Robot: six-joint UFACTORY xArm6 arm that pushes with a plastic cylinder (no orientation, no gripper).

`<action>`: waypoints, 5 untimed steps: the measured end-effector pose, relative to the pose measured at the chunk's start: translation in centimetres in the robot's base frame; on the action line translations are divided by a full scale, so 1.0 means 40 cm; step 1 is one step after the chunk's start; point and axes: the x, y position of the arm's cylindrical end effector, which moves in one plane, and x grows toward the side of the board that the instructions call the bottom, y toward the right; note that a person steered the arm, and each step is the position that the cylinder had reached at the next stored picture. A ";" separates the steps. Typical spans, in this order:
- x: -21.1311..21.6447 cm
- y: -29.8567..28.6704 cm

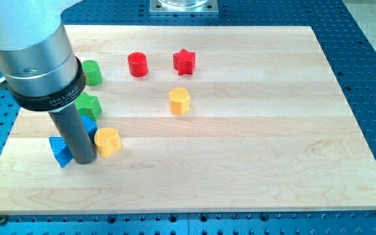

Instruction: Push the blue blocks towards the bottom left corner

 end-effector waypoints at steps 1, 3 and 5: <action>-0.073 0.111; -0.103 0.068; -0.144 0.014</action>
